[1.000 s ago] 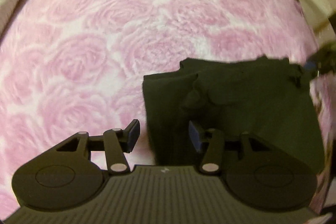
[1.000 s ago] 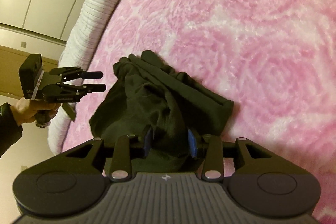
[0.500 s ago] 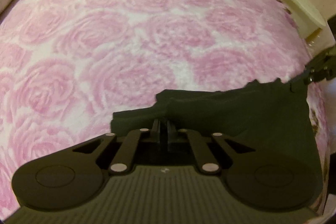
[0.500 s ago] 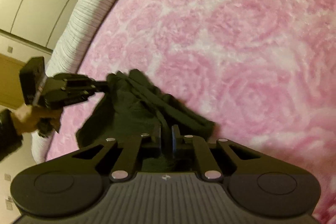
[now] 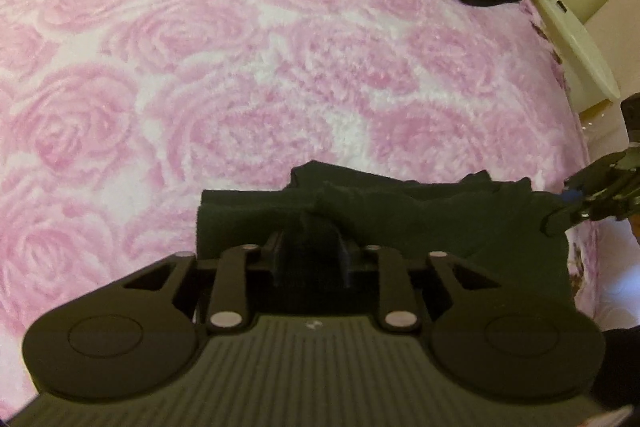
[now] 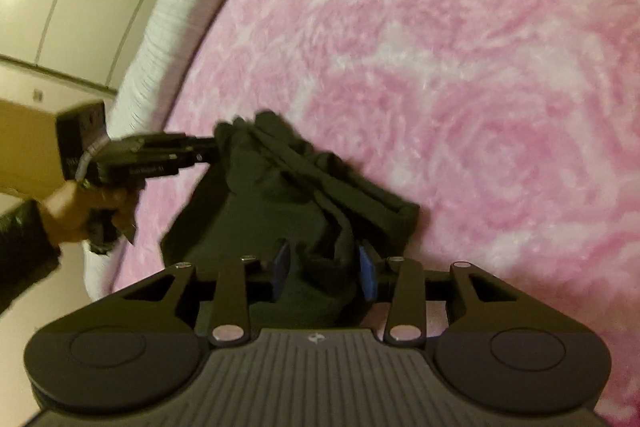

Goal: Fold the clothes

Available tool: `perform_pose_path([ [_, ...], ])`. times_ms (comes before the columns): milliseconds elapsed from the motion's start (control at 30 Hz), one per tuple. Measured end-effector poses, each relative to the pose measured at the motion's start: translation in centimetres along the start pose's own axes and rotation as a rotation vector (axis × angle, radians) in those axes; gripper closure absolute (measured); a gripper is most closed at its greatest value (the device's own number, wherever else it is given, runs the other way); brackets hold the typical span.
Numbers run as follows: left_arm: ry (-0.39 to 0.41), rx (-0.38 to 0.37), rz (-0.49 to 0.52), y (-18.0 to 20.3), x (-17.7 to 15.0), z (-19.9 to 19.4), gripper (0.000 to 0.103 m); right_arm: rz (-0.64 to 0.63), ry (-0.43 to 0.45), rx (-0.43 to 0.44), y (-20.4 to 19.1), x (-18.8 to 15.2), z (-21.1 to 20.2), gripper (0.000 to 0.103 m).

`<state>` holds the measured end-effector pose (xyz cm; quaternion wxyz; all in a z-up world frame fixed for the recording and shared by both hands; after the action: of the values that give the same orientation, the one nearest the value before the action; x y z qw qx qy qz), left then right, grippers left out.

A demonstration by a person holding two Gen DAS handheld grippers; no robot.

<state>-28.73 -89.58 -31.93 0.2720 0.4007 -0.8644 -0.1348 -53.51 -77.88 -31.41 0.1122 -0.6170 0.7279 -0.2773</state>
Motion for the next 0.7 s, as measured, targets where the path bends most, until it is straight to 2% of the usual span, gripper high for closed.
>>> perform_pose_path([
  [33, 0.012, 0.004, 0.012, 0.3, 0.1, -0.3, 0.098, 0.008, -0.008, -0.01, 0.0, 0.0, 0.5, 0.09],
  [100, 0.037, 0.013, 0.036, 0.9, 0.3, -0.8, 0.1, 0.024, -0.007, -0.028, 0.0, 0.2, 0.5, 0.092],
  [233, 0.099, 0.027, 0.046, 1.1, 0.8, -2.6, 0.1, -0.028, 0.047, -0.025, -0.7, 0.5, -2.0, 0.095],
  [300, 0.077, 0.031, 0.038, 0.6, 0.8, -1.6, 0.1, -0.034, 0.051, -0.033, -0.5, 0.5, -2.2, 0.095],
  [400, 0.03, 0.032, 0.025, -0.3, 0.5, 0.4, 0.098, -0.019, 0.035, -0.062, 0.5, 0.5, -0.4, 0.095],
  [533, 0.043, 0.062, -0.011, -1.0, 0.5, -0.5, 0.087, -0.022, 0.047, -0.109, 1.4, 0.7, -0.4, 0.092],
  [600, 0.069, 0.086, -0.029, -1.1, 0.2, -2.1, 0.081, -0.037, 0.067, -0.132, 1.1, 0.7, -1.6, 0.077],
  [633, 0.082, 0.099, -0.038, -1.1, 0.1, -2.8, 0.083, -0.043, 0.079, -0.145, 0.9, 0.7, -2.3, 0.066],
  [700, 0.115, 0.128, -0.046, -0.6, -0.4, -4.4, 0.086, -0.065, 0.117, -0.175, 0.3, 0.7, -4.1, 0.065],
])
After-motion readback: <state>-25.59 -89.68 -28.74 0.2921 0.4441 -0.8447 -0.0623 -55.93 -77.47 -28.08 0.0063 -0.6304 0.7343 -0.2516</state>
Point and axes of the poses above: each gripper's, at about its wrist camera, not at the fingertips, and z roughly the way its jaws point, y to its right, x to its top, the point moved 4 cm from there along z, roughly the way its jaws point, and after that the axes turned 13 degrees about -x, right-handed, at the moved point
